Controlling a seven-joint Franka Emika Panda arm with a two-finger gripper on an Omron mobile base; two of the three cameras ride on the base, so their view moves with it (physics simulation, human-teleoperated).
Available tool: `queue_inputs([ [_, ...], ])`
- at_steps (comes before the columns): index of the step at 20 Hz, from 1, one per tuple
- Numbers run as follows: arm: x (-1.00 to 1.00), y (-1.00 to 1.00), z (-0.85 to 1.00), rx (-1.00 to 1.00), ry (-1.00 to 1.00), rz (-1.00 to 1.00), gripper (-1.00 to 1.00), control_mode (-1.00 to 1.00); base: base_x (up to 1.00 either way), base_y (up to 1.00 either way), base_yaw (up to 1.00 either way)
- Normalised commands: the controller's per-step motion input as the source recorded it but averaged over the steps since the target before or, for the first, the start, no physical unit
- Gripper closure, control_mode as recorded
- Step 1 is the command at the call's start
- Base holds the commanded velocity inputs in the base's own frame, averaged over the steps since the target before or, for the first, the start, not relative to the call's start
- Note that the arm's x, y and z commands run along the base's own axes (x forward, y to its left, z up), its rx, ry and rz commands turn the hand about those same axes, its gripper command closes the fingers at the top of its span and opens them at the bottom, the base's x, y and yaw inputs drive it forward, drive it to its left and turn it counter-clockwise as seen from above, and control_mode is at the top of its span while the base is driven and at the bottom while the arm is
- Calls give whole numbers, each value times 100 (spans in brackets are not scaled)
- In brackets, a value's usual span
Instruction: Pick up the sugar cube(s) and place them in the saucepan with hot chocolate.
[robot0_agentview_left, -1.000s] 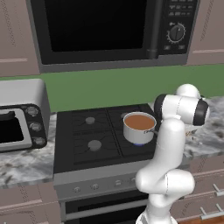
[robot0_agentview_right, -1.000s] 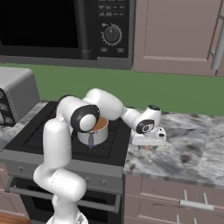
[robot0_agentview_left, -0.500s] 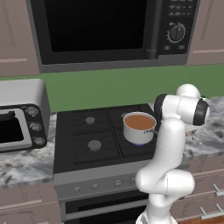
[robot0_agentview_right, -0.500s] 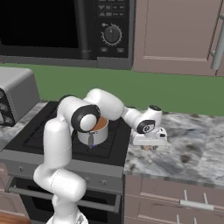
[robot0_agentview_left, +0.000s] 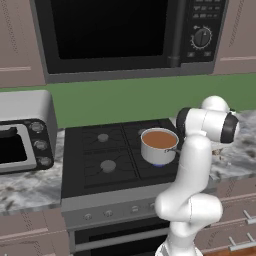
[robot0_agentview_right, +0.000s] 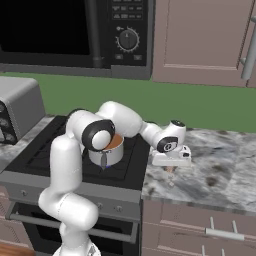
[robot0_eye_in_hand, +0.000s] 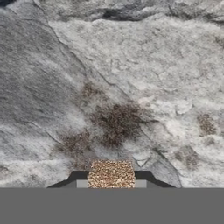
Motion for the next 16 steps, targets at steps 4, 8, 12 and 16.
queue_inputs([
  [4, -57, 0, 46, 8, -16, 0, 100, -100, 0, 0, 0],
  [8, -74, 10, 71, 11, -25, 0, 100, -100, 0, 0, 0],
  [12, -66, 36, 72, 7, -25, 0, 100, -100, 0, 0, 0],
  [16, -37, 64, 65, 1, -20, 0, 100, -100, 0, 0, 0],
])
